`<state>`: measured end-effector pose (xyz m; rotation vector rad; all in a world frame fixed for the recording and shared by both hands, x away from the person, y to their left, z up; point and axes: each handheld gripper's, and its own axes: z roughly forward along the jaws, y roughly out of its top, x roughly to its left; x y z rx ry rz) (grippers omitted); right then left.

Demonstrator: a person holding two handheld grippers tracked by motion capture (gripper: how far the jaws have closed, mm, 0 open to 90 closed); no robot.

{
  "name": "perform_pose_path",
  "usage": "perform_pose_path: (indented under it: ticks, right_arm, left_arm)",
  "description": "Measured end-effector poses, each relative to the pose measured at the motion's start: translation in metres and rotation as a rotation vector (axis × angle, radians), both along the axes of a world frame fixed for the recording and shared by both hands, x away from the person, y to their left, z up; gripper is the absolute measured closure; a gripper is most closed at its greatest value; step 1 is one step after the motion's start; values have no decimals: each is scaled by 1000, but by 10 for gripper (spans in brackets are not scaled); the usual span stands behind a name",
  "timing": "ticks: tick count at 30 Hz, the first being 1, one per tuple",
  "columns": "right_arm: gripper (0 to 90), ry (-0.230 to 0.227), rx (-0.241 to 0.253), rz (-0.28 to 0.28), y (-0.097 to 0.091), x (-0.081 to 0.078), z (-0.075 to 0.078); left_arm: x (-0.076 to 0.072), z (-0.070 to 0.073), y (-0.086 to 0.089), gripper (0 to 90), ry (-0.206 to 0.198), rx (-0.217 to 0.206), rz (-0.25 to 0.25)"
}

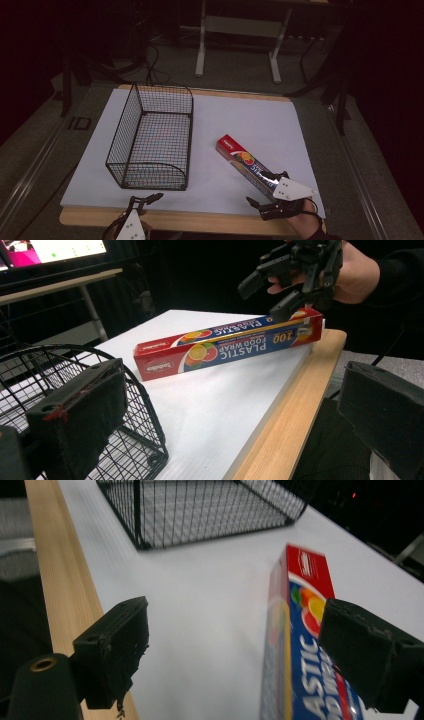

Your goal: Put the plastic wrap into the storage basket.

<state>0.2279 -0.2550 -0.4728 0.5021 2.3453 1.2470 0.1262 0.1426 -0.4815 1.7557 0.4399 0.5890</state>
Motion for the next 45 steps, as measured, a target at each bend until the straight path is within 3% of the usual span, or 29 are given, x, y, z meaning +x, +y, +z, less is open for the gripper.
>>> perform_pose_path:
  ticks: [9, 15, 16, 20, 33, 39, 42, 45]
  right_arm:
    - [127, 75, -50, -71, -32, 5, 0]
    - [124, 171, -103, -128, -43, 15, -2]
    - [124, 171, -103, -128, -43, 15, -2]
    - [116, 246, -139, -196, -45, 23, -7]
    - [133, 447, -257, -278, -35, 51, -11]
    - [124, 485, -302, -303, -25, 59, -9]
    - [111, 483, -347, -315, -17, 63, -8]
    - [105, 491, -354, -313, -13, 66, -7]
  left_arm:
    - [1, -1, -1, 2, 1, 9, 2]
    - [2, -1, -1, 2, 2, 8, 0]
    - [2, -1, -1, 2, 3, 8, 0]
    - [2, -1, -2, 2, 4, 9, -2]
    - [2, -1, -1, 2, 6, 6, -15]
    - [2, -1, -2, 2, 8, 15, -12]
    - [2, -2, -3, 2, 10, 15, -20]
    - [2, -2, -3, 2, 11, 14, -22]
